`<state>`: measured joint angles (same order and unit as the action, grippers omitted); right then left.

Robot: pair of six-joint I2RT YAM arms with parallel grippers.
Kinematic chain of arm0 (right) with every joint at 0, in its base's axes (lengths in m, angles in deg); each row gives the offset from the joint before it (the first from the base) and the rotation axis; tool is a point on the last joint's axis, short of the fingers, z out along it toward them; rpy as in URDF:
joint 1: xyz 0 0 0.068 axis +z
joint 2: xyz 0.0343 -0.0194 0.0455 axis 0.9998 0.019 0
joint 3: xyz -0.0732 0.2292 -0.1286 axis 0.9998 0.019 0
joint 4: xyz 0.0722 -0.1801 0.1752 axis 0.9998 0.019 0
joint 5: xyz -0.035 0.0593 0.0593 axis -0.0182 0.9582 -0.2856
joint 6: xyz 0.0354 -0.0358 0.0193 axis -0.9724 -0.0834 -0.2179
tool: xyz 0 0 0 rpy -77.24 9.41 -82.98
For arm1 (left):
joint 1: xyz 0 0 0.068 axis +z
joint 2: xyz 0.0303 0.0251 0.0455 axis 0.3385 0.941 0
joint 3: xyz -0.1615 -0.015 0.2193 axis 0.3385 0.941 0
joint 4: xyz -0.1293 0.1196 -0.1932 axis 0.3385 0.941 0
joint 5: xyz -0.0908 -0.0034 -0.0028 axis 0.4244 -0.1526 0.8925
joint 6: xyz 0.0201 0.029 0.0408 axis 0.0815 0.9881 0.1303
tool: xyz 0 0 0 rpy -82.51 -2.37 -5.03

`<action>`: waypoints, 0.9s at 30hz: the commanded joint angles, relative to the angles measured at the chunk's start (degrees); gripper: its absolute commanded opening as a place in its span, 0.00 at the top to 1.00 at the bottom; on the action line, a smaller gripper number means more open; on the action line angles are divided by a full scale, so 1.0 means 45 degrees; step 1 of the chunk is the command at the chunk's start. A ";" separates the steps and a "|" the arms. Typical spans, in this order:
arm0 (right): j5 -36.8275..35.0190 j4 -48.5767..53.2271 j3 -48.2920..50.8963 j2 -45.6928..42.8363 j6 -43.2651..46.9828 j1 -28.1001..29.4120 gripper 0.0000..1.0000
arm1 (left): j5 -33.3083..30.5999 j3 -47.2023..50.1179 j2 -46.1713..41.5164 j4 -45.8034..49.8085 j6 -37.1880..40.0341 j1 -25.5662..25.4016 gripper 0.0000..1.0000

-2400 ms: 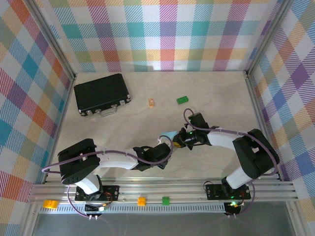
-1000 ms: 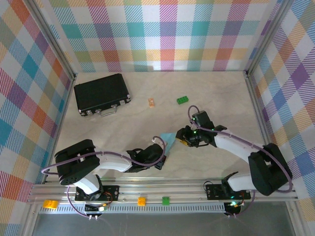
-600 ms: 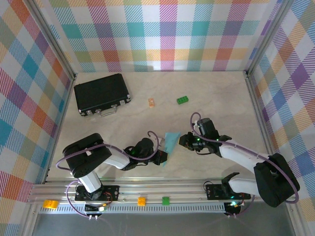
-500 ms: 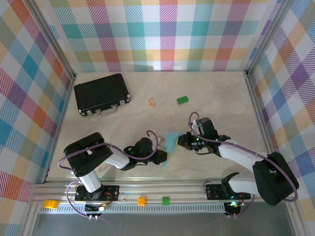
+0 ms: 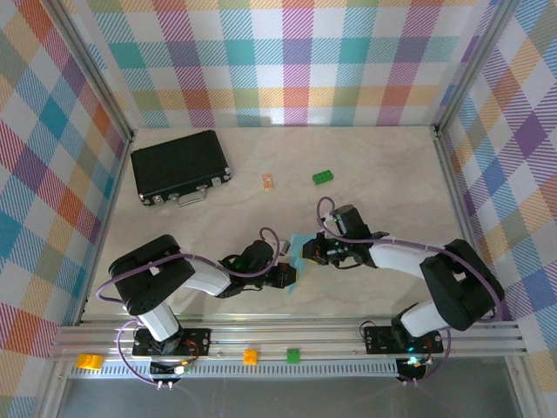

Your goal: Fold a paper plane with a square sheet of paper (pick it up from the middle)

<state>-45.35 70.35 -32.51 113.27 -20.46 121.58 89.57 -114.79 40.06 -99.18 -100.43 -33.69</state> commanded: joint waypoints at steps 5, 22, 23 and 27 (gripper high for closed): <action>-0.0183 -0.0190 -0.0696 0.0958 -0.0019 0.0012 0.91 | -0.0553 0.0364 0.0433 0.1743 -0.1157 -0.0187 1.00; 0.0327 0.0058 -0.1193 0.1559 0.0162 -0.0032 0.89 | -0.1419 0.1514 -0.0121 -0.0009 -0.2946 -0.0187 1.00; 0.0450 -0.0074 -0.1240 0.1603 0.0105 -0.0020 0.89 | -0.1473 0.1590 -0.0115 -0.0162 -0.3093 -0.0187 1.00; 0.0656 -0.0013 -0.1472 0.1879 0.0202 -0.0032 0.89 | -0.1938 0.1806 -0.0216 -0.0054 -0.3587 -0.0187 1.00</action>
<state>-44.61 70.76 -37.36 120.61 -20.59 121.58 83.89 -109.47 38.95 -107.22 -114.63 -34.19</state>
